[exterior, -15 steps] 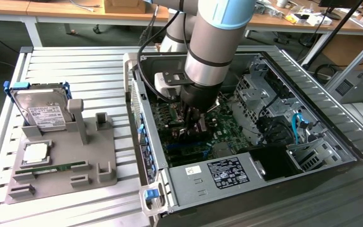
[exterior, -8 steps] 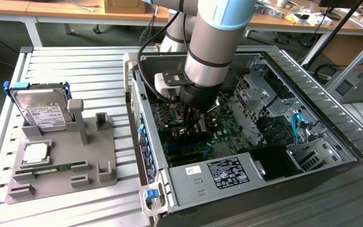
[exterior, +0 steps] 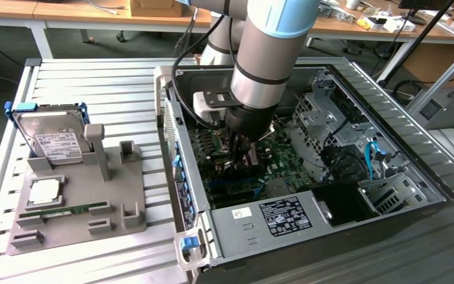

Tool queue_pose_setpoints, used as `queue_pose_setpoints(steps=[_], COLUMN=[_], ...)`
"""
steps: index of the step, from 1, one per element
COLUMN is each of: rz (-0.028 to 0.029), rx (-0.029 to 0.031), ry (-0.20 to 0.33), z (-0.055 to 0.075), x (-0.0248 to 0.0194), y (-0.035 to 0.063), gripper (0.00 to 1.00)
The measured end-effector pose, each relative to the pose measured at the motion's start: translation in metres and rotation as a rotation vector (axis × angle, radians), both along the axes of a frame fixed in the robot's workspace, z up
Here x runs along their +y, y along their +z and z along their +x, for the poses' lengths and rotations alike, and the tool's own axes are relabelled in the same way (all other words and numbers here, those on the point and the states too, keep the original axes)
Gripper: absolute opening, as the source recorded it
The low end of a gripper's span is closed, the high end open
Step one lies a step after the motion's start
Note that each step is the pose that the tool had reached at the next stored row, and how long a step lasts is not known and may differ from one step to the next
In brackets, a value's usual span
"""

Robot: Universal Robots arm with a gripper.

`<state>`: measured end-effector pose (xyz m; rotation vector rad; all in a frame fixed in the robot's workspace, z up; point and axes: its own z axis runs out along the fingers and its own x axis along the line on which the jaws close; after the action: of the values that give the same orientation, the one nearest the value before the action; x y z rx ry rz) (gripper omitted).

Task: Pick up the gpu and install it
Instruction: 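Insert the gpu into the slot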

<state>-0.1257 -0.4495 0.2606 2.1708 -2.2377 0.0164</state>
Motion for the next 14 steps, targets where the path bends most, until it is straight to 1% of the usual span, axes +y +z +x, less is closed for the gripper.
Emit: queue_pose_setpoints(steps=[6,14], rz=[-0.0011,-0.0010], rx=[0.0000,0.0001], ry=[0.000,0.000], z=[0.0000,0.0000], x=[0.0004,0.0011], y=[-0.0015,-0.0033], gripper=[0.27,0.27])
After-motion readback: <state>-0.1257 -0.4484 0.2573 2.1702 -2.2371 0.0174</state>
